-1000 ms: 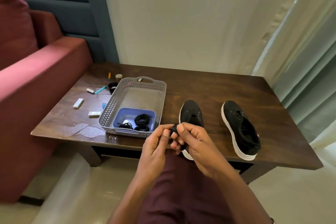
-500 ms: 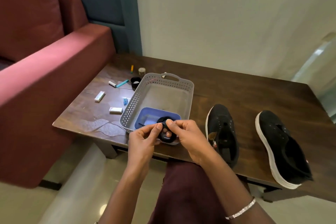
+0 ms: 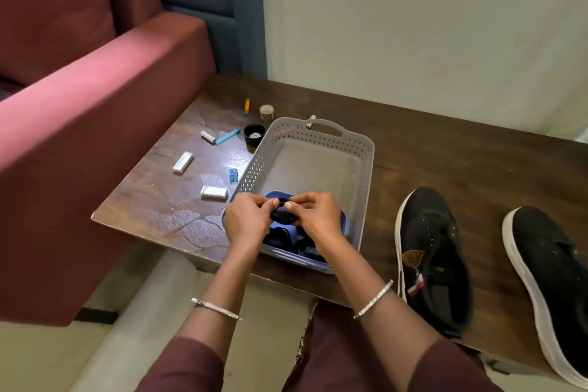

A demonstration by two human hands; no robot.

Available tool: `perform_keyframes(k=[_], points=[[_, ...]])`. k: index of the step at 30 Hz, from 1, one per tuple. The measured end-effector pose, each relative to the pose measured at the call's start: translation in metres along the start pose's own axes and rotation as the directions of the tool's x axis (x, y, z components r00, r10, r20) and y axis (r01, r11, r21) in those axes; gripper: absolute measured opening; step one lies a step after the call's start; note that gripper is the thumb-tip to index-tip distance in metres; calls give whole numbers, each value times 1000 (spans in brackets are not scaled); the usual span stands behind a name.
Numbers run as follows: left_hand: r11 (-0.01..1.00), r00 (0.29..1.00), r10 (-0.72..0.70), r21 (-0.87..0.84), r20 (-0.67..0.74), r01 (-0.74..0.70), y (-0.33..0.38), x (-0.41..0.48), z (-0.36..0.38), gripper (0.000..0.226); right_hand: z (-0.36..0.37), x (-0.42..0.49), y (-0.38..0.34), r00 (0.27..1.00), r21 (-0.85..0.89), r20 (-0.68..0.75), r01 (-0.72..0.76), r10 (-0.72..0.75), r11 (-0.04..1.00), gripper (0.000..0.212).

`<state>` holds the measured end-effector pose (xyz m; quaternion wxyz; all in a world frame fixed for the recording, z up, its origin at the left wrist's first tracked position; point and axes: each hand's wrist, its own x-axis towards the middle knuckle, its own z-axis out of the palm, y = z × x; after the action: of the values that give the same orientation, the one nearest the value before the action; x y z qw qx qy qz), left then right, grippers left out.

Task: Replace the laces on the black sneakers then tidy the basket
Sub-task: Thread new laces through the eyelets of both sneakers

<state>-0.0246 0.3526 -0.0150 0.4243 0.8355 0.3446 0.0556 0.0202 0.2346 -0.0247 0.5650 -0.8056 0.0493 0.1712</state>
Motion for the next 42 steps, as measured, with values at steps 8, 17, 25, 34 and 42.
perform_keyframes(k=[8, 17, 25, 34, 42], points=[[934, 991, 87, 354, -105, -44, 15, 0, 6, 17, 18, 2, 0, 967, -262, -227, 52, -114, 964, 8], [977, 978, 114, 196, -174, -79, 7, -18, -10, 7, 26, 2, 3, 969, -406, -188, 74, -162, 911, 13], [997, 977, 73, 3, -200, -74, -5, -41, -32, 8, 21, -9, -7, 940, -597, -68, 230, -334, 769, 19], [995, 972, 21, -92, -235, -44, -11, -76, -42, 7, 9, -22, -3, 867, -642, 280, 488, -412, 591, 17], [988, 981, 27, -145, -194, -55, -15, -91, -40, 7, 26, -12, -8, 845, -785, 467, 532, -261, 316, 21]])
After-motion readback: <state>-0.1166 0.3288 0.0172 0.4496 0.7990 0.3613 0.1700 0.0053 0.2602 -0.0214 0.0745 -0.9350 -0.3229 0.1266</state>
